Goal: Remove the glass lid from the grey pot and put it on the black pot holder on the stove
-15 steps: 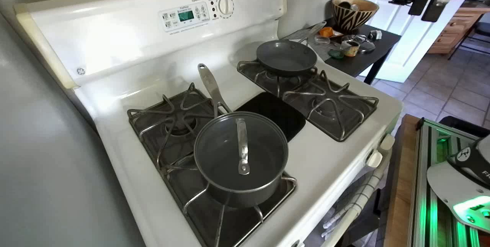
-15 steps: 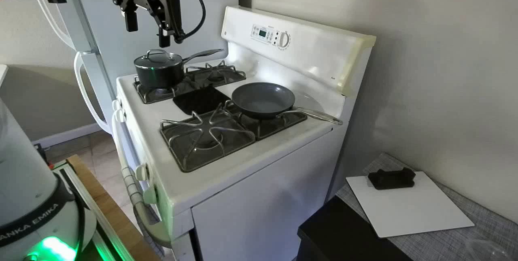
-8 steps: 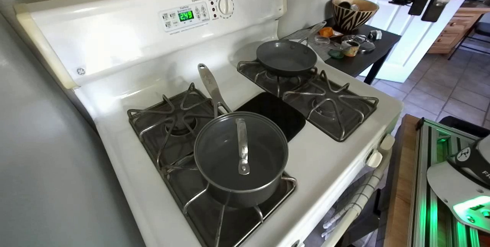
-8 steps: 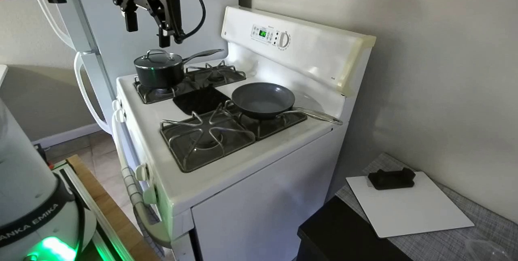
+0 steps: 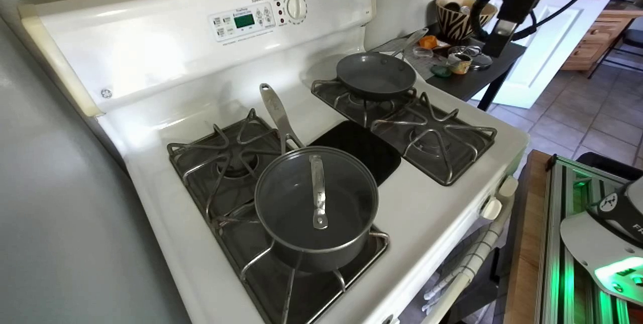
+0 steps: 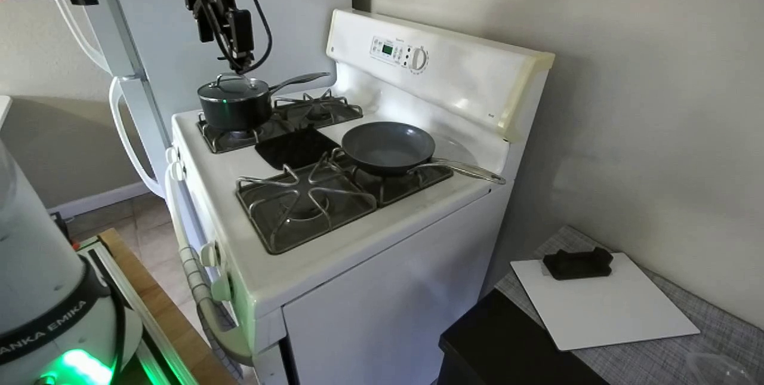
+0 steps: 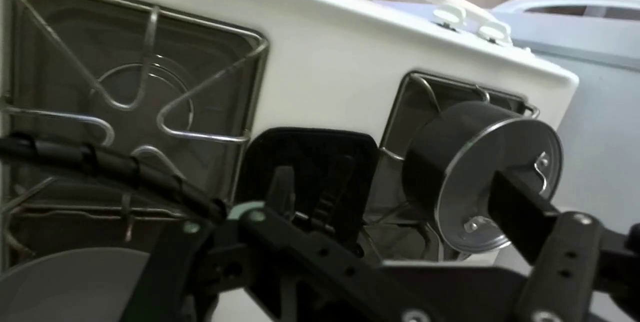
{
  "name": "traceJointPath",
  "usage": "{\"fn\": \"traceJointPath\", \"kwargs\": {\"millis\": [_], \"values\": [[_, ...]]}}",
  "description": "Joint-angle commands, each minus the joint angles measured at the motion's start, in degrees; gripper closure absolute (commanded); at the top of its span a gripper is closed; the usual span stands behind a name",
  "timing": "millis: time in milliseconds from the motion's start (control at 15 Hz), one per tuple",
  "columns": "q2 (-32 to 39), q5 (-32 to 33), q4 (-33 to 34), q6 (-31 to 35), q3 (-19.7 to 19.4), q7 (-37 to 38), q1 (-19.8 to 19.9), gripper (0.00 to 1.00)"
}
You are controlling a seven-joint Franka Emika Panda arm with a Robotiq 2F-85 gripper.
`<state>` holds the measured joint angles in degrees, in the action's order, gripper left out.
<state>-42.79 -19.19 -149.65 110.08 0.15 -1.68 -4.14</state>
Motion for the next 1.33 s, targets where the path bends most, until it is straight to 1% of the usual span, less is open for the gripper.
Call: {"fn": "traceJointPath", "kwargs": {"millis": [0,267,400,600,867,933,1067,1267], "values": [[6.22,-7.13,0.03,9.97,4.48,6.84,-2.29,0.00],[14.53,-12.03,1.70,18.53,7.56,10.71,-5.28,0.00],[18.37,-14.22,3.00,20.71,7.94,11.22,-6.83,0.00],[23.77,-19.45,5.80,23.25,7.58,9.61,-8.77,0.00],[28.77,-27.85,8.54,26.36,8.00,6.58,-9.99,0.00],[25.65,-24.16,6.91,24.42,8.43,8.10,-8.48,0.00],[26.66,-24.46,7.42,24.54,8.47,7.87,-8.45,0.00],[26.32,-24.46,7.41,24.54,8.45,7.87,-8.40,0.00]]}}
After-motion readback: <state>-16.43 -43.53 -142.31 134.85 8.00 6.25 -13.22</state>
